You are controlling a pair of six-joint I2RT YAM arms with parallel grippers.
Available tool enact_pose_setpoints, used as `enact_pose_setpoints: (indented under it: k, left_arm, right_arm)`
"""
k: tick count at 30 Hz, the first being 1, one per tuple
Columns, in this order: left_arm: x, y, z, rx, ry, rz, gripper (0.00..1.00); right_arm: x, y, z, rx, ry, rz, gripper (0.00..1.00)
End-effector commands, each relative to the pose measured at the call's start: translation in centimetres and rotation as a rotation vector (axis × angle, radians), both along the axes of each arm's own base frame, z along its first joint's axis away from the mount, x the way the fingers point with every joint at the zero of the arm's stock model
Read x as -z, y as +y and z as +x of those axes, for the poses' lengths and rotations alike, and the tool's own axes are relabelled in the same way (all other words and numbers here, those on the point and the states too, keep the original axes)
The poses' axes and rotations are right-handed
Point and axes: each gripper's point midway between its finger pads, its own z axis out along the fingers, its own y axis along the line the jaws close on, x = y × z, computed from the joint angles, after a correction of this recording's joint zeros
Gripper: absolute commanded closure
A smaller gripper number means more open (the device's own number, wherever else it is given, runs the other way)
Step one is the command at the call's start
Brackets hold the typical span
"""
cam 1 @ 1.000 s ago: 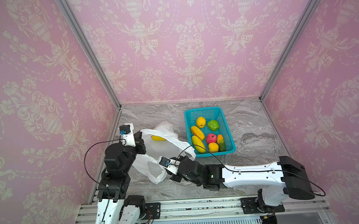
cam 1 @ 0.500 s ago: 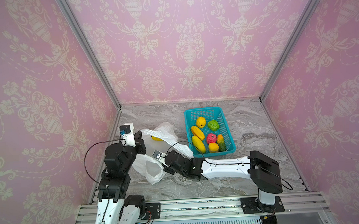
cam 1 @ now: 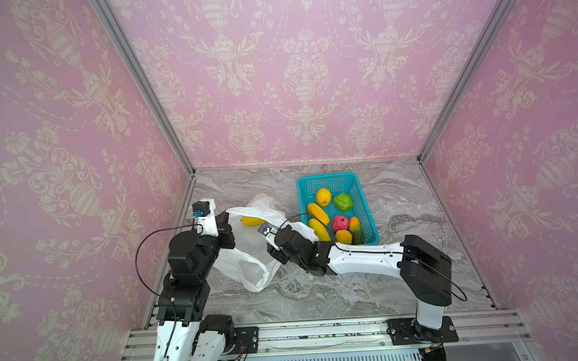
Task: Untie the knot of the plastic bag and take out the fruit
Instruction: 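Move the open right gripper back into the bag opening, then lower the right gripper toward the yellow papaya while the left gripper lifts the bag rim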
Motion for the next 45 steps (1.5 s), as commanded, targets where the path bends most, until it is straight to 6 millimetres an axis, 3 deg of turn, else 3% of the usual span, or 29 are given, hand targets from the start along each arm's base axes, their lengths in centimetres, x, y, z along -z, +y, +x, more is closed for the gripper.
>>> enact_pose_setpoints:
  k: [1,5,11,19,22,24,27,31,36,45]
  left_arm:
    - [-0.9,-0.7,-0.5,0.049,-0.036,-0.02,1.0]
    - [-2.1,-2.6,-1.3,0.163,-0.087,-0.058,1.0]
    - [-3.2,-4.0,-2.2,0.248,-0.137,-0.086,1.0]
    - [-4.9,-5.0,-3.4,0.318,-0.201,-0.106,1.0]
    - [-4.8,-5.2,-3.4,0.33,-0.198,-0.11,1.0]
    - [-3.9,-5.8,-3.5,0.368,-0.181,-0.123,1.0]
    - [-4.4,-6.7,-4.3,0.437,-0.209,-0.145,1.0]
    - [-5.3,-7.6,-5.5,0.508,-0.253,-0.163,1.0]
    - [-5.6,-7.8,-6.1,0.527,-0.278,-0.164,1.0]
    - [-5.4,-7.5,-5.8,0.505,-0.269,-0.158,1.0]
  right_arm:
    - [1.7,0.2,0.8,0.015,0.005,-0.076,0.45]
    - [3.0,1.1,1.2,-0.017,0.02,-0.141,0.43]
    - [3.8,3.8,-0.7,-0.099,-0.002,-0.192,0.34]
    - [2.4,6.1,-4.9,-0.19,-0.064,-0.206,0.16]
    - [1.9,6.7,-5.7,-0.183,-0.067,-0.202,0.12]
    - [1.3,7.0,-5.6,-0.159,-0.057,-0.191,0.1]
    - [1.1,7.2,-5.3,-0.123,-0.036,-0.183,0.08]
    - [1.3,6.6,-3.3,-0.027,-0.091,-0.237,0.03]
    - [4.0,6.0,-1.1,0.015,-0.042,-0.302,0.01]
    - [8.0,5.8,0.1,-0.026,0.122,-0.335,0.04]
